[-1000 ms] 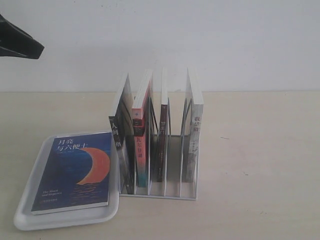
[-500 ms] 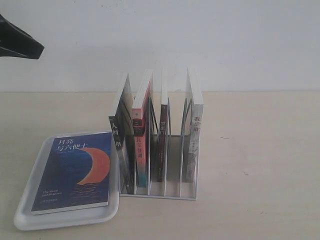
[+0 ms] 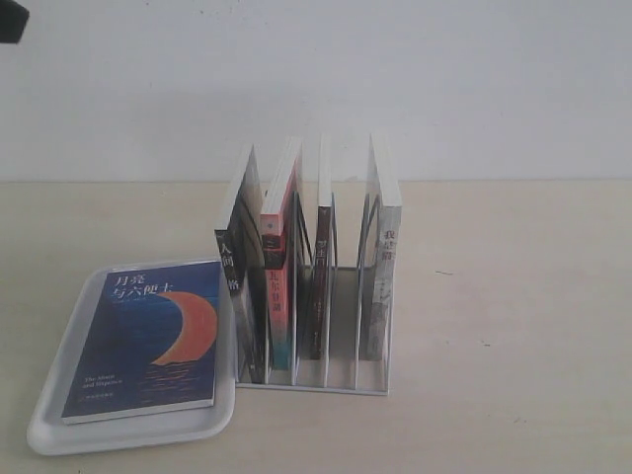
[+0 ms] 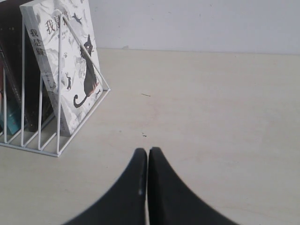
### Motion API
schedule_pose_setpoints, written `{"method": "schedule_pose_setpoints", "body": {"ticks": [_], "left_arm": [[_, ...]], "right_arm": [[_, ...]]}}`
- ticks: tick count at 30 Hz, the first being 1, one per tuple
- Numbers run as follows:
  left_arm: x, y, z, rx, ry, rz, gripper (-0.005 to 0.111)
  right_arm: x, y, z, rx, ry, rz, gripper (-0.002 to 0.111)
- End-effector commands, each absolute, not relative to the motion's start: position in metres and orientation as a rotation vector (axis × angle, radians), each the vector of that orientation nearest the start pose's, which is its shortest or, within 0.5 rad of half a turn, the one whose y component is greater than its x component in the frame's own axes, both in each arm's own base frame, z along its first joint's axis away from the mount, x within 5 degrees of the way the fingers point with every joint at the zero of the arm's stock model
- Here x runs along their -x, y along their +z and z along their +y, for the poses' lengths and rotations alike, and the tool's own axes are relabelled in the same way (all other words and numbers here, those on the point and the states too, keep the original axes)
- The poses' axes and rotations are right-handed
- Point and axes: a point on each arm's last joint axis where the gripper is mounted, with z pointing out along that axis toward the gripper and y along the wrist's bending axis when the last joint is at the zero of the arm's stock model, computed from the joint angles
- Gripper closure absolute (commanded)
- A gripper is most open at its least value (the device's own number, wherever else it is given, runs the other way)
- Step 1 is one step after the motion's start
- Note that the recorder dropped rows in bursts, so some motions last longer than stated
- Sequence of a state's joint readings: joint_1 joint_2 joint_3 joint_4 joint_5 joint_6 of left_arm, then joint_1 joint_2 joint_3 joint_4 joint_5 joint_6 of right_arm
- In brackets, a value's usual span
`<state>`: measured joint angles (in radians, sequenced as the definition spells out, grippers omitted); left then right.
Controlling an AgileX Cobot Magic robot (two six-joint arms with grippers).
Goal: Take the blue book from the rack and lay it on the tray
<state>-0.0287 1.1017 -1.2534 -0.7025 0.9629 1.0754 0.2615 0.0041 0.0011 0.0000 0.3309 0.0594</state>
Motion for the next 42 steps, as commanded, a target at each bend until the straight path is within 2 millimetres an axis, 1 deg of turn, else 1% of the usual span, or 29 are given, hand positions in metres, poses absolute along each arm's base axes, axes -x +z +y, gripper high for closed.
{"method": "schedule_pose_setpoints", "body": {"ticks": [1, 4, 11, 13, 17, 24, 25, 26, 27, 28, 29, 30, 31, 32, 33, 36, 38, 40, 42], "left_arm": [[-0.176, 0.450, -0.055, -0.934, -0.216, 1.747, 0.067], [-0.158, 0.458, -0.054, -0.931, -0.191, 1.698, 0.067], [-0.134, 0.469, -0.053, -0.934, -0.147, 1.628, 0.067], [-0.122, 0.473, -0.052, -0.950, -0.093, 1.587, 0.067], [-0.094, 0.482, -0.053, -0.960, -0.064, 1.500, 0.067], [-0.030, 0.493, -0.050, -0.963, -0.024, 1.320, 0.067], [-0.008, 0.495, -0.047, -0.935, -0.022, 1.276, 0.067], [0.001, 0.495, -0.047, -0.915, -0.041, 1.268, 0.067], [0.023, 0.493, -0.045, -0.871, -0.084, 1.254, 0.067], [0.033, 0.492, -0.043, -0.850, -0.103, 1.252, 0.067], [0.051, 0.486, -0.041, -0.822, -0.135, 1.269, 0.067], [0.057, 0.483, -0.039, -0.810, -0.157, 1.283, 0.067], [0.071, 0.476, -0.036, -0.771, -0.221, 1.337, 0.067], [0.075, 0.473, -0.034, -0.745, -0.252, 1.365, 0.067], [0.082, 0.468, -0.028, -0.656, -0.331, 1.429, 0.067], [0.089, 0.463, -0.017, -0.436, -0.487, 1.518, 0.067], [0.090, 0.461, -0.015, -0.341, -0.561, 1.547, 0.067], [0.086, 0.455, -0.014, -0.262, -0.617, 1.577, 0.067], [0.081, 0.447, -0.014, -0.226, -0.628, 1.588, 0.067]], "right_arm": [[-0.052, 0.184, 0.014, 0.185, 0.222, 1.804, 0.108], [-0.052, 0.184, 0.014, 0.185, 0.222, 1.804, 0.108], [-0.052, 0.184, 0.014, 0.185, 0.222, 1.804, 0.108], [-0.052, 0.184, 0.014, 0.185, 0.222, 1.804, 0.108], [-0.052, 0.184, 0.014, 0.185, 0.222, 1.804, 0.108], [-0.052, 0.184, 0.014, 0.185, 0.222, 1.804, 0.108], [-0.052, 0.184, 0.014, 0.185, 0.222, 1.804, 0.108], [-0.052, 0.184, 0.014, 0.185, 0.222, 1.804, 0.108], [-0.052, 0.184, 0.014, 0.185, 0.222, 1.804, 0.108], [-0.052, 0.184, 0.014, 0.185, 0.222, 1.804, 0.108], [-0.052, 0.184, 0.014, 0.185, 0.222, 1.804, 0.108], [-0.052, 0.184, 0.014, 0.185, 0.222, 1.804, 0.108], [-0.052, 0.184, 0.014, 0.185, 0.222, 1.804, 0.108], [-0.052, 0.184, 0.014, 0.185, 0.222, 1.804, 0.108], [-0.052, 0.184, 0.014, 0.185, 0.222, 1.804, 0.108], [-0.052, 0.184, 0.014, 0.185, 0.222, 1.804, 0.108], [-0.052, 0.184, 0.014, 0.185, 0.222, 1.804, 0.108], [-0.052, 0.184, 0.014, 0.185, 0.223, 1.802, 0.108], [-0.052, 0.185, 0.014, 0.183, 0.224, 1.789, 0.108]]}}
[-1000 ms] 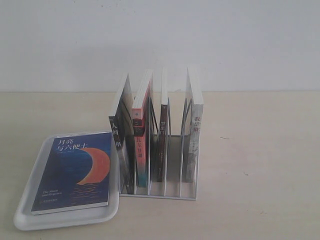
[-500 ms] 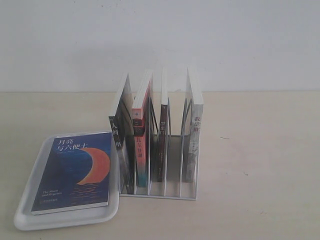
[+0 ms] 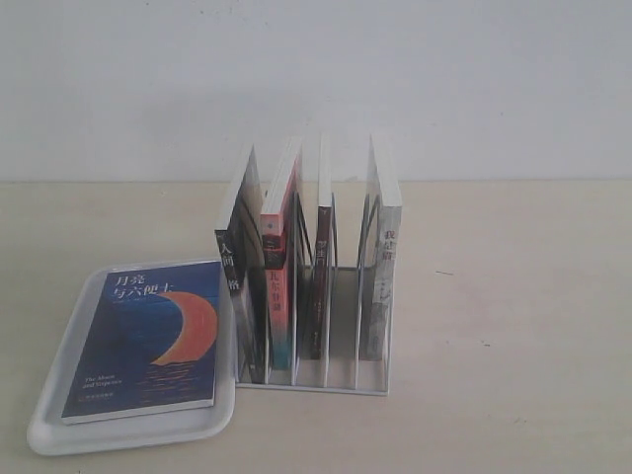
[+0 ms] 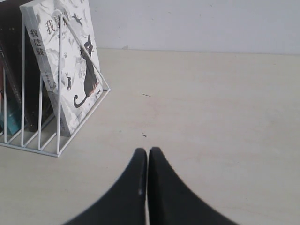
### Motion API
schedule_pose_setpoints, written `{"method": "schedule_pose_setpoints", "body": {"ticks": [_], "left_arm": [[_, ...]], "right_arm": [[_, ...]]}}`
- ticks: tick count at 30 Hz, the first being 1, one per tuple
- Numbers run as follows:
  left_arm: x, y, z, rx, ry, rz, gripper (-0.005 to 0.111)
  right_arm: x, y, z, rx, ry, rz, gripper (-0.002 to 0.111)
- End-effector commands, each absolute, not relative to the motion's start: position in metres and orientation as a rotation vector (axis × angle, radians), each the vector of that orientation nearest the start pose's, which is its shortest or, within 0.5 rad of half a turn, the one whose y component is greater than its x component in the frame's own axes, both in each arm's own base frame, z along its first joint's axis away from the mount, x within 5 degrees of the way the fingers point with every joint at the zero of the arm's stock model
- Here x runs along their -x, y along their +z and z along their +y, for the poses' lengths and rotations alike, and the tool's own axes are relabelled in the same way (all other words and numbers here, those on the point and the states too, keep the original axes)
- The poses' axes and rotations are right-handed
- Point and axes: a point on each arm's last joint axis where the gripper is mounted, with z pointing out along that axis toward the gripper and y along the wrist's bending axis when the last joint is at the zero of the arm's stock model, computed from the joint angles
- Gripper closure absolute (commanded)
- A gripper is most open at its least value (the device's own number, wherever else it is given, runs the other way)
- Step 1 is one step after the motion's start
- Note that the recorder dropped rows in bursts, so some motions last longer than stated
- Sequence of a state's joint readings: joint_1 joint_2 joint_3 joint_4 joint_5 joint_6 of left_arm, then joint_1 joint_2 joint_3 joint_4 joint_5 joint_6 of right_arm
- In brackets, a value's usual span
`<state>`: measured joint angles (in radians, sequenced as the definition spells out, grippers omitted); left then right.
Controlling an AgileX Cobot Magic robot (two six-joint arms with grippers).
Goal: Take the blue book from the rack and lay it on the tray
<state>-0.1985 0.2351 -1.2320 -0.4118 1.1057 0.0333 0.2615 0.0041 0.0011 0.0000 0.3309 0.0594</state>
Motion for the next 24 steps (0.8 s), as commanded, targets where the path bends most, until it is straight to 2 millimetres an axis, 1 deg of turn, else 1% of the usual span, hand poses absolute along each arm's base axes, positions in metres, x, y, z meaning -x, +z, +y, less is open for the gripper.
{"method": "schedule_pose_setpoints", "body": {"ticks": [1, 7, 11, 14, 20, 24], "left_arm": [[0.076, 0.443, -0.014, -0.199, -0.640, 1.586, 0.067], [0.040, 0.411, -0.018, -0.091, -0.685, 1.567, 0.067], [0.015, 0.393, -0.023, -0.015, -0.771, 1.530, 0.067], [-0.002, 0.375, -0.025, 0.046, -0.810, 1.526, 0.067], [-0.030, 0.338, -0.024, 0.159, -0.821, 1.508, 0.067], [-0.042, 0.317, -0.025, 0.239, -0.869, 1.498, 0.067]], "right_arm": [[-0.052, 0.186, 0.014, 0.183, 0.224, 1.786, 0.108], [-0.052, 0.186, 0.014, 0.183, 0.224, 1.786, 0.108], [-0.052, 0.186, 0.014, 0.183, 0.224, 1.786, 0.108], [-0.052, 0.186, 0.014, 0.183, 0.224, 1.786, 0.108], [-0.052, 0.186, 0.014, 0.183, 0.224, 1.786, 0.108], [-0.052, 0.186, 0.014, 0.183, 0.224, 1.786, 0.108]]}}
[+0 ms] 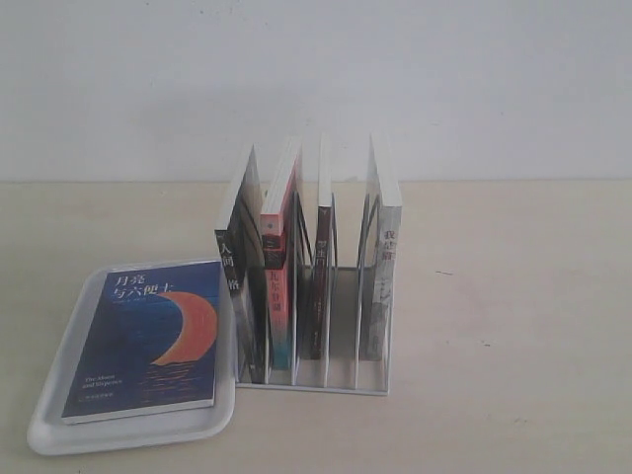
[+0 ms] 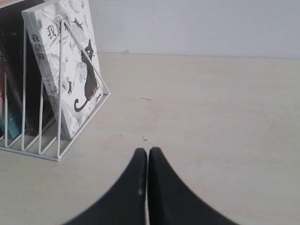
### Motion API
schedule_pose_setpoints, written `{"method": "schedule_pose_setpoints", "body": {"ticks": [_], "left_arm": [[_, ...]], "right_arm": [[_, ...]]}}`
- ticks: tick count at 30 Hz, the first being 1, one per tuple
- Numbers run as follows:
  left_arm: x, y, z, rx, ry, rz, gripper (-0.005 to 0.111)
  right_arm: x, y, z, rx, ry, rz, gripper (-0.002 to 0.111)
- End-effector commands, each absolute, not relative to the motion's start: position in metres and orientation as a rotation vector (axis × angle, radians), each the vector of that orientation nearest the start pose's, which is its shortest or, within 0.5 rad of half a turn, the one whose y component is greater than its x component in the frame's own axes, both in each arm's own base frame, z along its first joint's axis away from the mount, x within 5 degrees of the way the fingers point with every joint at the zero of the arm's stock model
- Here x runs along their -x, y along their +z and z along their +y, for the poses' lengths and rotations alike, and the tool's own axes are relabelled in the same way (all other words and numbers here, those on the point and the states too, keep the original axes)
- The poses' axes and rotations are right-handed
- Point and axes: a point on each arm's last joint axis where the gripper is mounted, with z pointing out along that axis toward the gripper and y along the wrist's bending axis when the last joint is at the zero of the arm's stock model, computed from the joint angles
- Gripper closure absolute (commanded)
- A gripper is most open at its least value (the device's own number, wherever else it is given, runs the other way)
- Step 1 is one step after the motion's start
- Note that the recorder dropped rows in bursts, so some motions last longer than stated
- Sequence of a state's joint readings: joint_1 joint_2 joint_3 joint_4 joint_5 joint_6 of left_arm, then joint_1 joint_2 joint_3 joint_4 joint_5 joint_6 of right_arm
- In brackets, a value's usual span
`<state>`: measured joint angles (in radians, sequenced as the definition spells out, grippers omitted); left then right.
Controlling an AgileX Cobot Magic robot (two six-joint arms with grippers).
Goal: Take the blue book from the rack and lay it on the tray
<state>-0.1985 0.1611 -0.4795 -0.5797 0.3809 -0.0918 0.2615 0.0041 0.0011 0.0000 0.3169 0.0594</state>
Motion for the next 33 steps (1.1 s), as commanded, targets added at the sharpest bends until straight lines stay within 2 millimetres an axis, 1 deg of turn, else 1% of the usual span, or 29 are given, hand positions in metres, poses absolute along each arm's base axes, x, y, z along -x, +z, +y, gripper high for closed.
{"method": "schedule_pose_setpoints", "body": {"ticks": [1, 4, 9, 12, 15, 17, 20, 23, 27, 30, 33], "left_arm": [[-0.044, 0.312, -0.025, 0.254, -0.880, 1.504, 0.067], [-0.049, 0.299, -0.026, 0.290, -0.898, 1.529, 0.067], [-0.053, 0.288, -0.024, 0.281, -0.836, 1.530, 0.067], [-0.056, 0.283, -0.021, 0.238, -0.745, 1.513, 0.067], [-0.059, 0.273, -0.018, 0.193, -0.626, 1.508, 0.067], [-0.061, 0.264, -0.015, 0.165, -0.546, 1.502, 0.067], [-0.062, 0.247, -0.012, 0.089, -0.397, 1.498, 0.067], [-0.062, 0.231, -0.010, 0.021, -0.283, 1.488, 0.067], [-0.059, 0.215, -0.009, -0.036, -0.202, 1.489, 0.067], [-0.055, 0.216, -0.007, -0.045, -0.169, 1.453, 0.067], [-0.056, 0.210, -0.007, -0.041, -0.159, 1.515, 0.067]], "right_arm": [[-0.052, 0.186, 0.014, 0.183, 0.224, 1.786, 0.108], [-0.052, 0.186, 0.014, 0.183, 0.224, 1.786, 0.108], [-0.052, 0.186, 0.014, 0.183, 0.224, 1.786, 0.108], [-0.052, 0.186, 0.014, 0.183, 0.224, 1.786, 0.108], [-0.052, 0.186, 0.014, 0.183, 0.224, 1.786, 0.108], [-0.052, 0.186, 0.014, 0.183, 0.224, 1.786, 0.108], [-0.052, 0.186, 0.014, 0.183, 0.224, 1.786, 0.108], [-0.052, 0.186, 0.014, 0.183, 0.224, 1.786, 0.108], [-0.052, 0.186, 0.014, 0.183, 0.224, 1.786, 0.108], [-0.052, 0.186, 0.014, 0.183, 0.224, 1.786, 0.108], [-0.052, 0.186, 0.014, 0.183, 0.224, 1.786, 0.108]]}}
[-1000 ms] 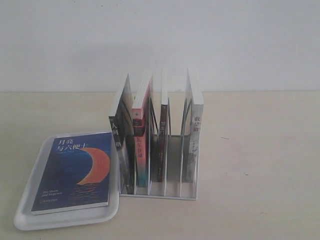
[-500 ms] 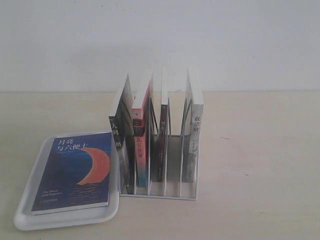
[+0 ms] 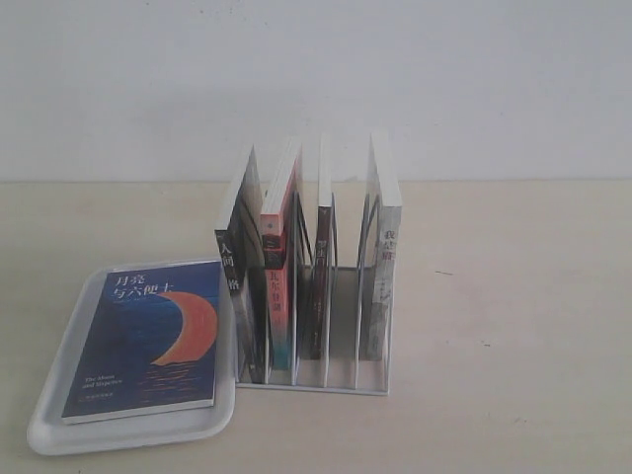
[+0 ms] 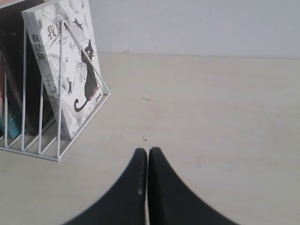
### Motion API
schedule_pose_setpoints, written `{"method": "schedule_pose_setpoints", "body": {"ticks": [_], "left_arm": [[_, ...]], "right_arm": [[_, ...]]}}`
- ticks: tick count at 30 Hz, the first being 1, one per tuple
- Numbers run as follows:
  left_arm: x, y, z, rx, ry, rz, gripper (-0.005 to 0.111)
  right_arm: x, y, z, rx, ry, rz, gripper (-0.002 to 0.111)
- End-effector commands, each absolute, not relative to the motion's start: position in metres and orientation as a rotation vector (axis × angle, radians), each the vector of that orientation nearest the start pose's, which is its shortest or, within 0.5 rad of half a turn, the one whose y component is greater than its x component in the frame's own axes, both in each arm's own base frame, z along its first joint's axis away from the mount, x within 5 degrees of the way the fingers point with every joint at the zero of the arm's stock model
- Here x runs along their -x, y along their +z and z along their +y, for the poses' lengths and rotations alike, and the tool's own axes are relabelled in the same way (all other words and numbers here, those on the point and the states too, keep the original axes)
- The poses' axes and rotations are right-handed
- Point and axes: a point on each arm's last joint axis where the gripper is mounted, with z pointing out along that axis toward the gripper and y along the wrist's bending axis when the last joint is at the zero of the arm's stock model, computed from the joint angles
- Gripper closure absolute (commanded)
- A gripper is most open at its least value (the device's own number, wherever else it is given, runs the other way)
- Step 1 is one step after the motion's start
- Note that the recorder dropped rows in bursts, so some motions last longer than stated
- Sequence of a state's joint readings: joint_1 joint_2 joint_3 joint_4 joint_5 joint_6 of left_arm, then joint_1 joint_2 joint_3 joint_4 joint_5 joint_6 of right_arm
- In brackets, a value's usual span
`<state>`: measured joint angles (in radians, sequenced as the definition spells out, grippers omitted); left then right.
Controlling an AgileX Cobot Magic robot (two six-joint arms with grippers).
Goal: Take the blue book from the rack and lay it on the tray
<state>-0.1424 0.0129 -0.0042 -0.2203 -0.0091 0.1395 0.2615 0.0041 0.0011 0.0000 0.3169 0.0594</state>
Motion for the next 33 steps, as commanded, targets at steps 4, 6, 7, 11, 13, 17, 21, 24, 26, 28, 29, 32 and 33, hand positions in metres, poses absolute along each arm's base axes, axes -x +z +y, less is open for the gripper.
{"method": "schedule_pose_setpoints", "body": {"ticks": [4, 6, 7, 11, 13, 17, 21, 24, 26, 28, 29, 32, 33], "left_arm": [[-0.056, 0.198, -0.009, -0.049, -0.158, 1.653, 0.067], [-0.055, 0.193, -0.010, -0.059, -0.163, 1.705, 0.067], [-0.054, 0.191, -0.010, -0.064, -0.166, 1.732, 0.067], [-0.054, 0.187, -0.009, -0.101, -0.128, 1.774, 0.067], [-0.054, 0.187, -0.009, -0.107, -0.117, 1.771, 0.067], [-0.054, 0.189, -0.009, -0.103, -0.116, 1.747, 0.067], [-0.055, 0.192, -0.008, -0.097, -0.113, 1.711, 0.067], [-0.055, 0.192, -0.008, -0.097, -0.113, 1.711, 0.067], [-0.055, 0.192, -0.009, -0.097, -0.113, 1.713, 0.067], [-0.055, 0.192, -0.008, -0.094, -0.104, 1.715, 0.070], [-0.055, 0.192, -0.007, -0.091, -0.092, 1.720, 0.073], [-0.055, 0.188, -0.006, -0.073, -0.054, 1.763, 0.088], [-0.054, 0.187, -0.005, -0.082, -0.043, 1.768, 0.092]], "right_arm": [[-0.052, 0.186, 0.014, 0.183, 0.224, 1.786, 0.108], [-0.052, 0.186, 0.014, 0.183, 0.224, 1.786, 0.108], [-0.052, 0.186, 0.014, 0.183, 0.224, 1.786, 0.108], [-0.052, 0.186, 0.014, 0.183, 0.224, 1.786, 0.108], [-0.052, 0.186, 0.014, 0.183, 0.224, 1.786, 0.108], [-0.052, 0.186, 0.014, 0.183, 0.224, 1.786, 0.108], [-0.052, 0.186, 0.014, 0.183, 0.224, 1.786, 0.108], [-0.052, 0.186, 0.014, 0.183, 0.224, 1.786, 0.108], [-0.052, 0.186, 0.014, 0.183, 0.224, 1.786, 0.108], [-0.052, 0.186, 0.014, 0.183, 0.224, 1.786, 0.108], [-0.052, 0.186, 0.014, 0.183, 0.224, 1.786, 0.108], [-0.052, 0.186, 0.014, 0.183, 0.224, 1.786, 0.108], [-0.052, 0.186, 0.014, 0.183, 0.224, 1.786, 0.108]]}}
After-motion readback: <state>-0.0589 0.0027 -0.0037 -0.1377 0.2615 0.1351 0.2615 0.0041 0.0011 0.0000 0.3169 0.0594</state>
